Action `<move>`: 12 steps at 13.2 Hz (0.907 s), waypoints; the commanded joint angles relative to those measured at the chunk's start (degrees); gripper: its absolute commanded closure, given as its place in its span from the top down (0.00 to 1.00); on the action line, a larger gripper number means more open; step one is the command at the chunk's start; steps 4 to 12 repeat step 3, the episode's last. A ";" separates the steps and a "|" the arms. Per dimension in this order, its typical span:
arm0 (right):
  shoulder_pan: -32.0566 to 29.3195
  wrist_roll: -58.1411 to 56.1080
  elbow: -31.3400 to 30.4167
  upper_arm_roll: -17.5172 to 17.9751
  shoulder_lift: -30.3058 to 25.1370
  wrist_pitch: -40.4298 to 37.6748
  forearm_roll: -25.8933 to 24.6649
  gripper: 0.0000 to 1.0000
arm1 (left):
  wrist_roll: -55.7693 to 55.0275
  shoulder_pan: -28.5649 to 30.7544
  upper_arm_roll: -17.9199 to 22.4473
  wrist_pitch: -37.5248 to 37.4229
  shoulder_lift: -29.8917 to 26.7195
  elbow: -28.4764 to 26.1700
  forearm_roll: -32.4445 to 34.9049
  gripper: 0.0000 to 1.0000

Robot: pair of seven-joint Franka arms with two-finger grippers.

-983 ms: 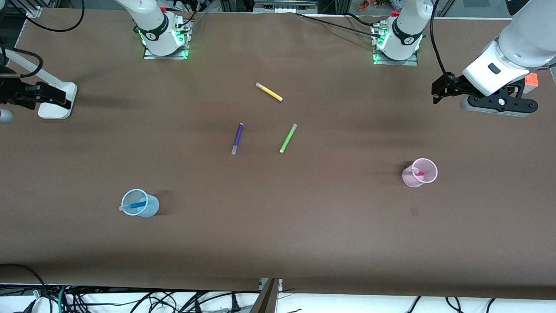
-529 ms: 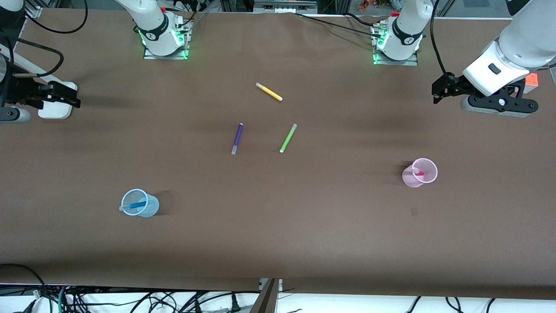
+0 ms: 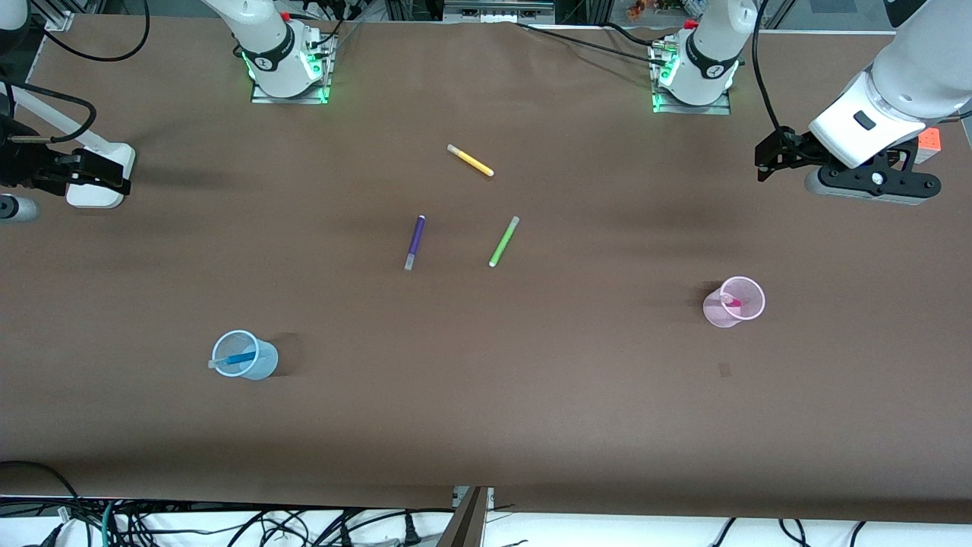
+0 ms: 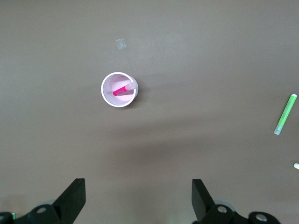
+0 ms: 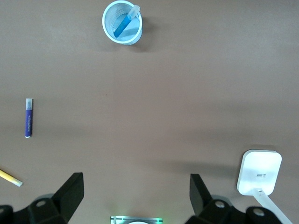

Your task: Place pink and blue markers in matching cups

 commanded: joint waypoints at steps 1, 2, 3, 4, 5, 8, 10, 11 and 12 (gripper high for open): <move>-0.37 -0.03 1.41 0.46 0.44 -0.67 -0.50 1.00 | 0.52 0.17 -0.03 0.56 -0.17 -0.23 0.66 1.00; -0.37 0.05 1.41 0.46 0.44 -0.58 -0.50 1.00 | 0.52 0.17 -0.03 0.56 -0.08 -0.23 0.66 1.00; -0.28 -0.03 1.41 0.46 0.44 -0.67 -0.50 1.00 | 0.52 0.17 -0.03 0.56 -0.08 -0.23 0.66 1.00; -0.28 -0.03 1.41 0.46 0.44 -0.67 -0.50 1.00 | 0.52 0.17 -0.03 0.56 -0.08 -0.23 0.66 1.00; -0.28 -0.03 1.41 0.46 0.44 -0.67 -0.50 1.00 | 0.52 0.17 -0.03 0.56 -0.08 -0.23 0.66 1.00; -0.28 -0.03 1.41 0.46 0.44 -0.67 -0.50 1.00 | 0.52 0.17 -0.03 0.56 -0.08 -0.23 0.66 1.00; -0.28 -0.03 1.41 0.46 0.44 -0.67 -0.50 1.00 | 0.52 0.17 -0.03 0.56 -0.08 -0.23 0.66 1.00; -0.28 -0.03 1.41 0.46 0.44 -0.67 -0.50 1.00 | 0.52 0.17 -0.03 0.56 -0.08 -0.23 0.66 1.00; -0.28 -0.03 1.41 0.46 0.44 -0.67 -0.50 1.00 | 0.52 0.17 -0.03 0.56 -0.08 -0.23 0.66 1.00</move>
